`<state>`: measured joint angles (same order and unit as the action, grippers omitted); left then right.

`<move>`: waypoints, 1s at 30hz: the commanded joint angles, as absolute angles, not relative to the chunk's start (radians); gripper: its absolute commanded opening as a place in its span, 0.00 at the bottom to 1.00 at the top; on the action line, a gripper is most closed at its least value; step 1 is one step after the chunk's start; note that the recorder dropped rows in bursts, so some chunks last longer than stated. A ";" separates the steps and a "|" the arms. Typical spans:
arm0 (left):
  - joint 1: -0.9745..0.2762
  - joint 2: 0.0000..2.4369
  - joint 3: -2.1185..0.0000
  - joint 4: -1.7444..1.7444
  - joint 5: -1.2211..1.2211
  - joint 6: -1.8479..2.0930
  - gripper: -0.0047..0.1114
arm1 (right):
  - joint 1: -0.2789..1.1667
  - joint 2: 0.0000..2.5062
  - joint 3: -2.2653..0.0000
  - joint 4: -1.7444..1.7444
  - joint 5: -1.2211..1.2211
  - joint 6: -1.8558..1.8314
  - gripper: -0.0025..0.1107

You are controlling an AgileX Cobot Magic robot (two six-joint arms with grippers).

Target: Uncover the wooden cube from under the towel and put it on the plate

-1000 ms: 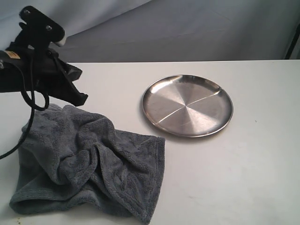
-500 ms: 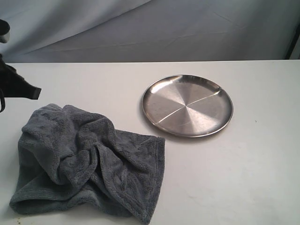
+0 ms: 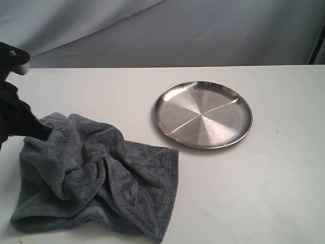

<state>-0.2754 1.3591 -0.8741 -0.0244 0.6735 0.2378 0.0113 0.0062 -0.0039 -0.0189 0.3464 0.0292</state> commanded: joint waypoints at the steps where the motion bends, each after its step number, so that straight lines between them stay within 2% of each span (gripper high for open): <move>1: -0.427 1.380 -0.873 -0.142 0.666 0.394 0.05 | 0.016 0.000 0.000 -0.023 0.343 0.030 0.02; 5: -0.522 1.485 -0.873 -0.138 0.561 0.403 0.14 | 0.016 0.000 0.000 -0.023 0.343 0.030 0.02; 7: -0.529 1.539 -0.879 -0.138 0.535 0.424 0.25 | 0.016 0.000 0.000 -0.023 0.343 0.032 0.02; 9: -0.529 1.562 -0.879 -0.070 0.533 0.419 0.49 | 0.016 0.000 0.000 -0.023 0.343 0.032 0.02; 11: -0.527 1.552 -0.879 0.032 0.498 0.312 0.61 | 0.016 0.000 0.000 -0.023 0.343 0.032 0.02; 15: -0.523 1.511 -0.879 0.521 0.523 -0.174 0.62 | 0.016 0.000 0.000 -0.023 0.343 0.032 0.02; 18: -0.468 1.503 -0.879 0.657 0.575 -0.362 0.62 | 0.016 0.000 0.000 -0.023 0.343 0.030 0.02; 23: -0.329 1.503 -0.879 0.539 0.525 -0.383 0.58 | 0.016 0.000 0.000 -0.023 0.343 0.030 0.02; 30: -0.149 1.509 -0.879 0.051 0.494 0.045 0.58 | 0.016 0.000 0.000 -0.023 0.343 0.032 0.02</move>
